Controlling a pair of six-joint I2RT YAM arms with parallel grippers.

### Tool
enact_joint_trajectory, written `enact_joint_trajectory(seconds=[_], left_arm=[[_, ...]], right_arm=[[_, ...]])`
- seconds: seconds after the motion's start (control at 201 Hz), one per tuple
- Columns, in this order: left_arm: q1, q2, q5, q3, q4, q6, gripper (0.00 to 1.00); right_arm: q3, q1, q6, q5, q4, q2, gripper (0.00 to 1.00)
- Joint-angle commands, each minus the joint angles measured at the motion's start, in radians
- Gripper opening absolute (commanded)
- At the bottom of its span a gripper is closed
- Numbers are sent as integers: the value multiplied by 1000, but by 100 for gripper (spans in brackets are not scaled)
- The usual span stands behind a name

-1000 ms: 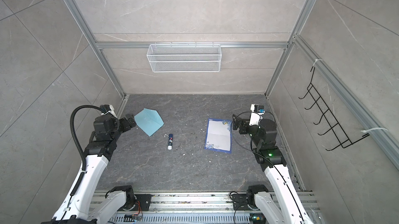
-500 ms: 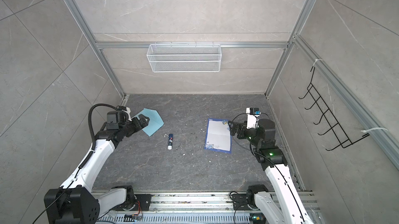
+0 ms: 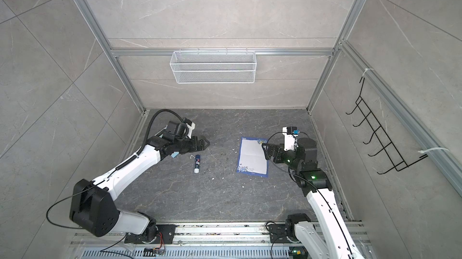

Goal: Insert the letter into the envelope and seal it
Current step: 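Move the left gripper toward the letter sheet while the right gripper approaches its other edge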

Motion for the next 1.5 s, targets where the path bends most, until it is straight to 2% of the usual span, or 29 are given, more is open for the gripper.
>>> enact_joint_trajectory(seconds=[0.0, 0.1, 0.239, 0.383, 0.573, 0.911, 1.21, 1.494], left_arm=[[6, 21, 75, 34, 15, -30, 98], [-27, 37, 127, 14, 107, -87, 96], [-104, 97, 163, 43, 156, -84, 96], [-138, 168, 246, 51, 232, -109, 91], [-151, 203, 248, 63, 246, -119, 90], [-274, 332, 266, 64, 335, -213, 89], [-309, 384, 255, 26, 367, -257, 88], [-331, 419, 225, 9, 433, -279, 87]], right_arm=[[-32, -1, 32, -17, -26, 0, 99], [-62, 0, 45, -5, -23, -6, 99], [-80, -1, 56, 25, -54, -1, 99], [-112, 0, 84, 29, -64, -17, 99], [-143, 0, 111, 41, -66, -53, 99], [-202, -2, 207, 58, -69, -73, 99], [-286, -1, 273, 57, -40, -104, 99], [-346, -1, 336, 67, -14, -55, 99]])
